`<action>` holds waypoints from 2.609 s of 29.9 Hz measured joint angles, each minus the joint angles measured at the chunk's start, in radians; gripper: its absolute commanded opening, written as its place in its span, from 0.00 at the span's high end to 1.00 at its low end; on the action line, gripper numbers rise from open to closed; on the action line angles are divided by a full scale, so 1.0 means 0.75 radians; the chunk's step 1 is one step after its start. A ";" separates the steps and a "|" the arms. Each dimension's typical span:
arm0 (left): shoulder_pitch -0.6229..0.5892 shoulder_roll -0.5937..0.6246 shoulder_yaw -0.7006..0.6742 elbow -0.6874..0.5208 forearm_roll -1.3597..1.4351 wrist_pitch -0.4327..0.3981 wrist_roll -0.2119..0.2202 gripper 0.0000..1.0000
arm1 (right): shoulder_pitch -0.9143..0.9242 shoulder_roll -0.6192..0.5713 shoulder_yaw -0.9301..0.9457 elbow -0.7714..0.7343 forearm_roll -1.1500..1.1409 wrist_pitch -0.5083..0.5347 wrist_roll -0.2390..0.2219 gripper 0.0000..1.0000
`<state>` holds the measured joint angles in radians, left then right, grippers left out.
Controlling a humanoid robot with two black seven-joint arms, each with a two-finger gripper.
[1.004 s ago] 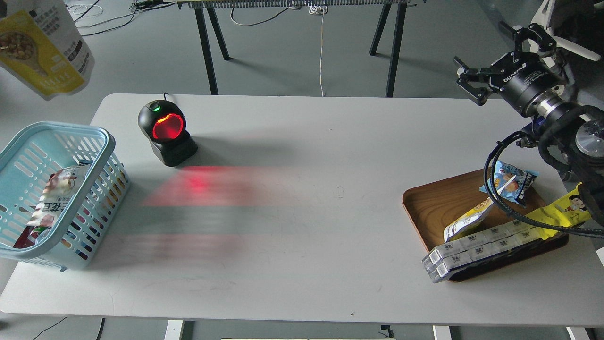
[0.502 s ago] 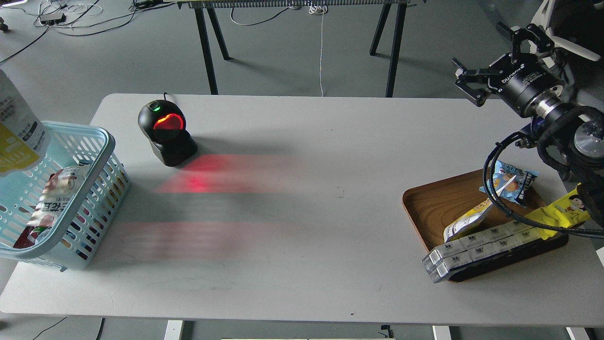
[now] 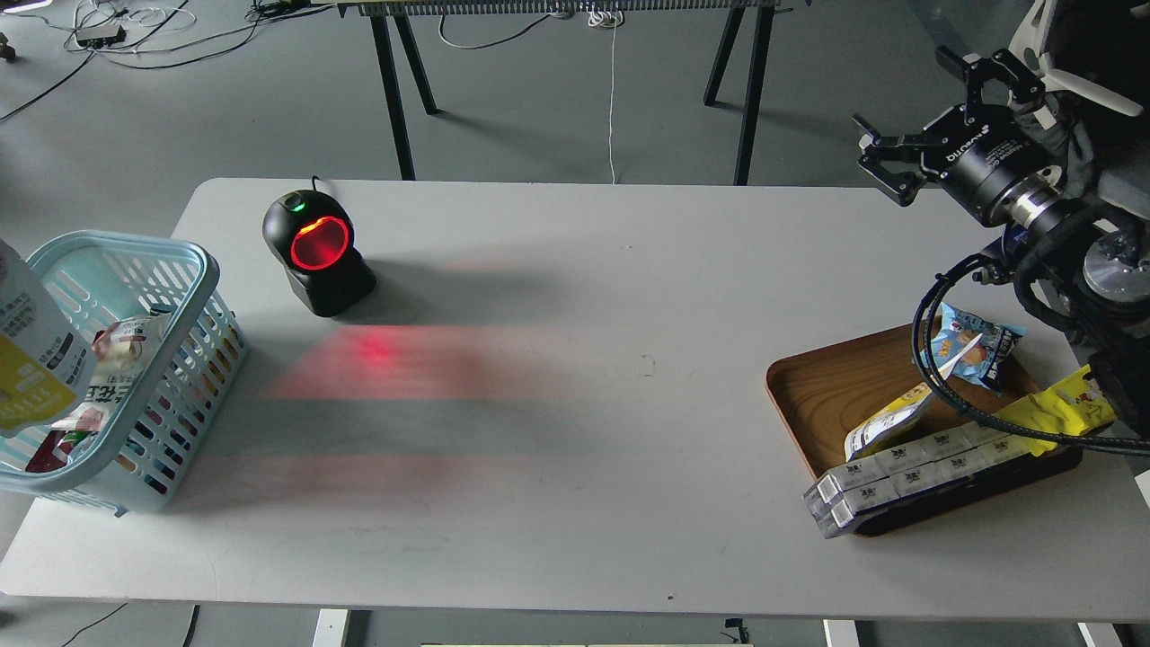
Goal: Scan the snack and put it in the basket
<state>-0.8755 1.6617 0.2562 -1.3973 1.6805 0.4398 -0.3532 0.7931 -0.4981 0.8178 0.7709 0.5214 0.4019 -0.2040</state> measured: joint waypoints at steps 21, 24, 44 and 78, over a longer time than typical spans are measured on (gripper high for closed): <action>0.002 -0.033 0.078 0.001 -0.083 0.062 -0.008 0.00 | 0.000 0.005 0.006 -0.005 -0.020 0.000 0.000 0.01; -0.011 -0.002 0.034 0.002 -0.089 0.058 -0.008 0.00 | 0.000 0.004 0.006 -0.004 -0.020 0.000 0.000 0.01; -0.125 -0.399 -0.937 -0.001 -1.194 -0.447 0.127 0.00 | 0.064 0.004 0.003 -0.001 -0.046 0.000 -0.001 0.01; -0.065 -1.698 -1.446 0.984 -2.125 -0.951 0.291 0.00 | -0.092 -0.103 0.109 0.120 -0.047 -0.008 -0.006 0.01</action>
<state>-0.9240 0.3882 -0.8280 -0.6593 0.0868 -0.2731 -0.1346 0.7240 -0.5752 0.8994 0.8611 0.4862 0.3956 -0.2089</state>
